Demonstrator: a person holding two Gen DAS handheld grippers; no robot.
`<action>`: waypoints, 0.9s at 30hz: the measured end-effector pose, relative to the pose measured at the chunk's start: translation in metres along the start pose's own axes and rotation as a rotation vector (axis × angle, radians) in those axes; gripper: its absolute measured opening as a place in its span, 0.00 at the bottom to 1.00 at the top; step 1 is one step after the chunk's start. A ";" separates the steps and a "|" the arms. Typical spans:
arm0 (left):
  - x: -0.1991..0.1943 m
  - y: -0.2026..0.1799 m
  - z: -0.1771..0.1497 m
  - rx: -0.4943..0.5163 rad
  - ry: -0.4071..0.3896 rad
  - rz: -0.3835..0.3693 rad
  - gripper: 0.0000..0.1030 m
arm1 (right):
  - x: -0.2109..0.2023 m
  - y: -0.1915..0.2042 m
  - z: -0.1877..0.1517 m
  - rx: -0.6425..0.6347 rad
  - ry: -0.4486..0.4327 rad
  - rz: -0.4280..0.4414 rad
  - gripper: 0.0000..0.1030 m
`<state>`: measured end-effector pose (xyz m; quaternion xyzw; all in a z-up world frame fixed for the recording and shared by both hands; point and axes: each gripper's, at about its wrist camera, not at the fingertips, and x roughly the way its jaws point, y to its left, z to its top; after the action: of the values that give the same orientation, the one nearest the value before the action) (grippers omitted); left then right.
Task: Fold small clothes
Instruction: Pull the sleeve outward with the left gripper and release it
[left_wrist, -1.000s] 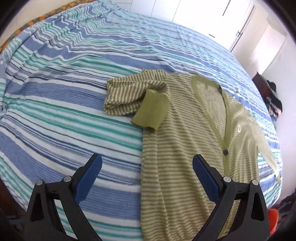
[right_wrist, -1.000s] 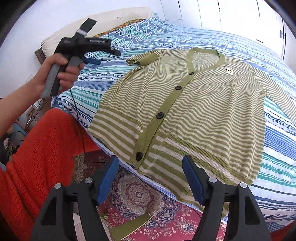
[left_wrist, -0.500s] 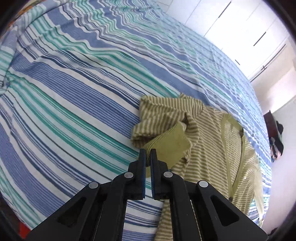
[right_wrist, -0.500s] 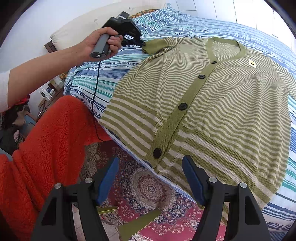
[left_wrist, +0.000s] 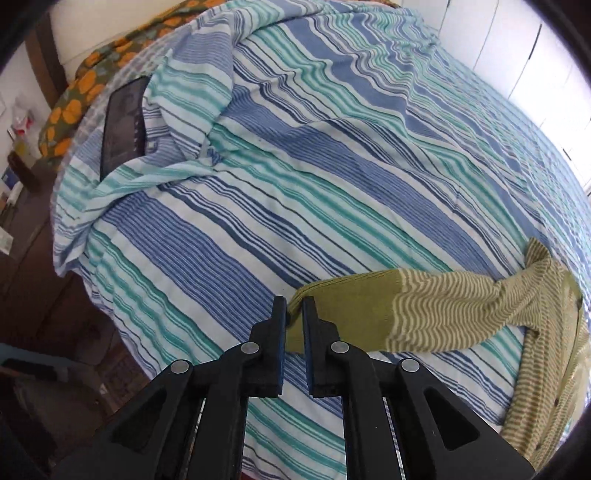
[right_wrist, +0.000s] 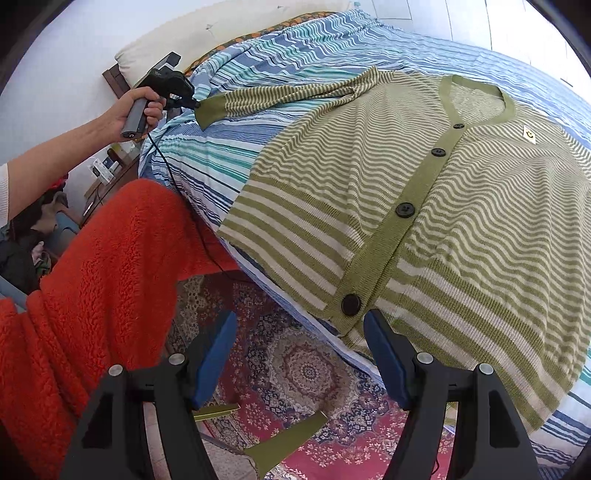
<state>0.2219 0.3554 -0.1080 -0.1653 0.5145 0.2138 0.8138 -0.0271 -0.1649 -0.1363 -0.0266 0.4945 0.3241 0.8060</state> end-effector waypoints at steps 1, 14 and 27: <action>0.002 0.005 -0.002 0.006 0.025 -0.010 0.37 | 0.001 0.001 0.000 -0.009 0.004 -0.006 0.69; 0.023 -0.070 -0.086 0.900 -0.279 0.335 0.57 | 0.024 0.001 -0.002 -0.018 0.089 -0.008 0.69; -0.056 0.016 0.079 0.101 -0.114 -0.274 0.01 | 0.029 0.001 -0.002 -0.001 0.127 -0.036 0.69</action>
<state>0.2535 0.3977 -0.0251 -0.1805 0.4501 0.0839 0.8705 -0.0205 -0.1506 -0.1614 -0.0564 0.5438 0.3074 0.7788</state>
